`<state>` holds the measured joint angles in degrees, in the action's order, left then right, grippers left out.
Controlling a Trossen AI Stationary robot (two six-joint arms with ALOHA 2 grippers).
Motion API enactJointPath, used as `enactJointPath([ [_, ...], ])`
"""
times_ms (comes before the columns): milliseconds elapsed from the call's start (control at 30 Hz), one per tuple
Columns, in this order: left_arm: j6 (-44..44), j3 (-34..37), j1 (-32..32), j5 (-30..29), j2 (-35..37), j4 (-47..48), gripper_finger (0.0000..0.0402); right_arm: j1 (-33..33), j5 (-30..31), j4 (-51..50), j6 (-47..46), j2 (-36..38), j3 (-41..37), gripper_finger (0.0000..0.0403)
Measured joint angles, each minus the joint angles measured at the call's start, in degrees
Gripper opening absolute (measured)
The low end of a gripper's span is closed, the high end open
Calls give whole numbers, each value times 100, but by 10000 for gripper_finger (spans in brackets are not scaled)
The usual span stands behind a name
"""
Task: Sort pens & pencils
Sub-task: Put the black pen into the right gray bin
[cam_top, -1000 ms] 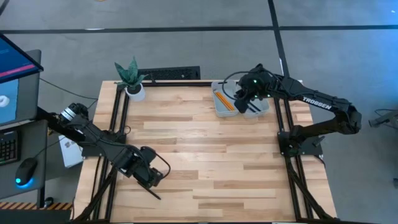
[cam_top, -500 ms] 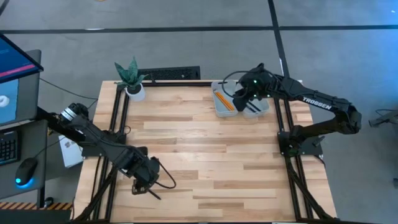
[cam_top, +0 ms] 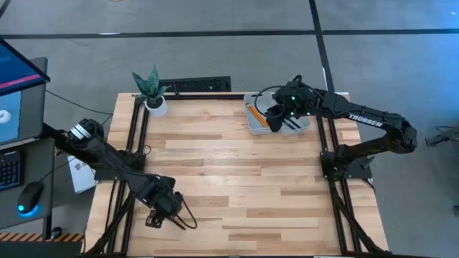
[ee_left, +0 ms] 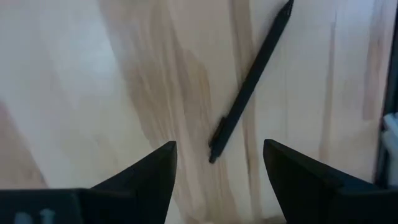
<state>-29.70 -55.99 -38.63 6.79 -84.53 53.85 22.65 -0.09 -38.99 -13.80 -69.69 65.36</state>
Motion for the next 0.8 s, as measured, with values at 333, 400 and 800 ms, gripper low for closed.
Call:
enactJointPath([
  [333,408,645,-238,31,1,-499,231,-107,10,136,-129,0,2,113],
  [400,500,701,-262,26,2,-540,231,-130,12,136,-129,0,2,113],
  [800,826,1047,-264,-22,2,-1337,231,-119,10,165,-274,0,2,113],
])
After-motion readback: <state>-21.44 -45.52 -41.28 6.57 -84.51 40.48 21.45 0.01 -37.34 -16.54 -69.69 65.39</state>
